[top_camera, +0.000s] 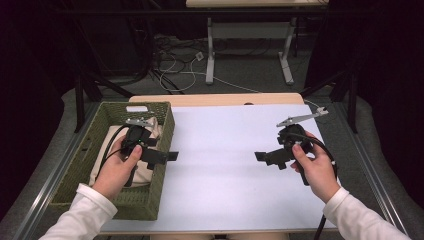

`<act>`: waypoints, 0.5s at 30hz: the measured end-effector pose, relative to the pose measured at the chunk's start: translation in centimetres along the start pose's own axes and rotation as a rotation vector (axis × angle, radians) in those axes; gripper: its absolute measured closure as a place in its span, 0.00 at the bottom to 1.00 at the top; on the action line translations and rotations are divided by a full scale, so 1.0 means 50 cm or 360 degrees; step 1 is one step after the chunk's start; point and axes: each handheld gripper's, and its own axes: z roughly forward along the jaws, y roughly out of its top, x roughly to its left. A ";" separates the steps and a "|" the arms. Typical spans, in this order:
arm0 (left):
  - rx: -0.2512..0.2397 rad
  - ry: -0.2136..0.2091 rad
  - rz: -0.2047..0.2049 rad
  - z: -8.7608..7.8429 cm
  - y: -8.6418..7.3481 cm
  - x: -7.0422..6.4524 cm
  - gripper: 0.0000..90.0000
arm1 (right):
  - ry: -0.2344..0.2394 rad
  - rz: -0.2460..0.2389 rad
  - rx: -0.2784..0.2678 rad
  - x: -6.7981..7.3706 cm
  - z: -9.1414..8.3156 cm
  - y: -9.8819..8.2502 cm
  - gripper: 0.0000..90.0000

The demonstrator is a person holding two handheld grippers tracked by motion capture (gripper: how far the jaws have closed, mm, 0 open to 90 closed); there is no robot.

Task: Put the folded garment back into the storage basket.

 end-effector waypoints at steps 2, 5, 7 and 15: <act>-0.0014 -0.0009 0.0009 0.000 -0.006 -0.004 0.00 | 0.0003 0.0006 -0.0001 -0.004 0.003 -0.018 0.00; -0.0021 -0.0048 0.0007 -0.003 -0.020 -0.012 0.01 | -0.0012 0.0017 -0.0001 -0.010 0.005 -0.043 0.00; -0.0040 -0.0051 0.0018 -0.006 -0.031 -0.020 0.01 | -0.0027 0.0020 -0.0012 -0.017 0.007 -0.059 0.00; -0.0071 -0.0015 0.0041 -0.012 -0.066 -0.030 0.01 | -0.0033 0.0067 -0.0015 -0.033 0.017 -0.127 0.00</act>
